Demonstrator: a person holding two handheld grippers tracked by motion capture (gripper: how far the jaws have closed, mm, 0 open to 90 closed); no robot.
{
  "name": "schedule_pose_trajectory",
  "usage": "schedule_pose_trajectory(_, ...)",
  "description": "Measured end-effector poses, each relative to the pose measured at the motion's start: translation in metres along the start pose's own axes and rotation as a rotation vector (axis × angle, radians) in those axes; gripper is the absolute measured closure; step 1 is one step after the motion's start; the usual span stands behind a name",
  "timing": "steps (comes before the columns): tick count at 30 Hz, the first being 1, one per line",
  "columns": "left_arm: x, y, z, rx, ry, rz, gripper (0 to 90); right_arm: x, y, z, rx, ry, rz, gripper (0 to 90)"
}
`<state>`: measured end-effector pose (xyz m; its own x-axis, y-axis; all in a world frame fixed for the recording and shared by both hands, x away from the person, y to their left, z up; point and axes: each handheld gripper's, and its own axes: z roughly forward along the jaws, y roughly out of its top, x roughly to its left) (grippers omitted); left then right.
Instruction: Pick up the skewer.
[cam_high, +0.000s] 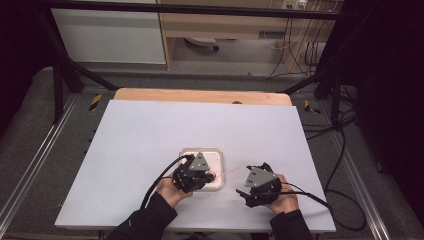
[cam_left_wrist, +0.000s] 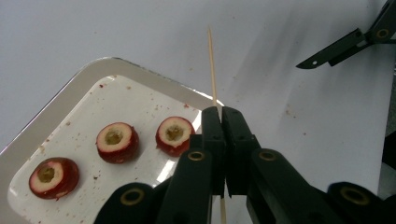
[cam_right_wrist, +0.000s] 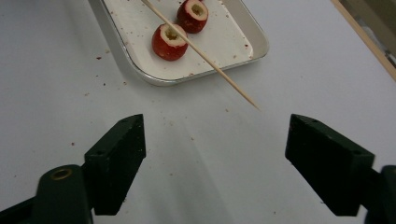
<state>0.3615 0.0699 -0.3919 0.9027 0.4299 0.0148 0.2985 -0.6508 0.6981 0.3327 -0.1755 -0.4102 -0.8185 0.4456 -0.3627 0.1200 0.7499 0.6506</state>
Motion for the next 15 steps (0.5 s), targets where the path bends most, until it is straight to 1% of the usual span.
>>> schedule_pose_trajectory(2,-0.003,0.003,0.003,0.005,-0.005,0.008,88.3,0.001,0.000,0.000,-0.002,0.001,-0.007,25.1)
schedule_pose_trajectory(3,-0.004,0.005,0.004,0.008,-0.007,0.013,88.3,0.002,0.001,0.000,0.000,0.004,-0.020,26.9)
schedule_pose_trajectory(4,-0.005,0.006,0.006,0.011,-0.013,0.017,88.3,0.003,0.001,0.001,0.003,0.007,-0.046,30.7)
schedule_pose_trajectory(5,-0.007,0.008,0.007,0.013,-0.015,0.022,88.3,0.003,0.001,0.001,0.003,0.007,-0.046,30.7)
schedule_pose_trajectory(6,-0.008,0.009,0.009,0.014,-0.020,0.026,88.3,0.005,0.001,0.001,0.002,0.005,-0.079,35.1)
schedule_pose_trajectory(8,-0.011,0.012,0.012,0.022,-0.029,0.035,88.3,0.006,0.001,0.001,-0.002,-0.002,-0.118,39.9)
schedule_pose_trajectory(9,-0.013,0.013,0.013,0.024,-0.032,0.041,88.3,0.006,0.001,0.001,-0.002,-0.002,-0.118,39.9)
schedule_pose_trajectory(10,-0.014,0.015,0.015,0.028,-0.034,0.045,88.3,0.008,0.001,0.001,-0.008,-0.009,-0.152,43.4)
schedule_pose_trajectory(12,-0.019,0.017,0.020,0.032,-0.049,0.051,88.4,0.009,0.001,0.001,-0.008,-0.009,-0.192,47.0)
schedule_pose_trajectory(15,-0.021,0.019,0.022,0.035,-0.057,0.056,88.3,0.011,0.000,0.002,-0.006,-0.017,-0.243,52.4)
